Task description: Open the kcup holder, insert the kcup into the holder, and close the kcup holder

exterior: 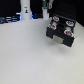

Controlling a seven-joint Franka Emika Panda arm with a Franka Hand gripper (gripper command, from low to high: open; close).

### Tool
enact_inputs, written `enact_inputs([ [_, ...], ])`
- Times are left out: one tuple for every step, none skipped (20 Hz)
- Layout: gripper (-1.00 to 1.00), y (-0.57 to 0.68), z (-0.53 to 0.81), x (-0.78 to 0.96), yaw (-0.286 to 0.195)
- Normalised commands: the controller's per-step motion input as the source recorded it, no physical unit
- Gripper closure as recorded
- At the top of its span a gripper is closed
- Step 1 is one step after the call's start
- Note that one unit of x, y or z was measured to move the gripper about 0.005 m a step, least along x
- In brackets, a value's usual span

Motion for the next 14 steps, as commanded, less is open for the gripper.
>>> enact_inputs([
  [1.00,0.67,0.17,0.15,0.014],
  [1.00,0.67,0.14,0.15,0.022],
  [1.00,0.65,0.14,0.15,0.021],
  [1.00,0.64,0.09,0.14,0.028],
  [1.00,0.64,0.06,0.15,0.033],
  [1.00,0.64,0.06,0.15,0.036],
  [1.00,0.64,0.05,0.13,0.037],
  [1.00,0.65,0.03,0.10,0.030],
  [1.00,0.65,0.02,0.09,0.031],
  [1.00,0.65,0.03,0.08,0.029],
  [1.00,0.63,0.01,0.06,0.035],
  [1.00,0.44,0.03,0.14,0.029],
  [1.00,0.25,-0.02,0.07,0.021],
  [1.00,0.15,0.00,0.06,0.017],
])
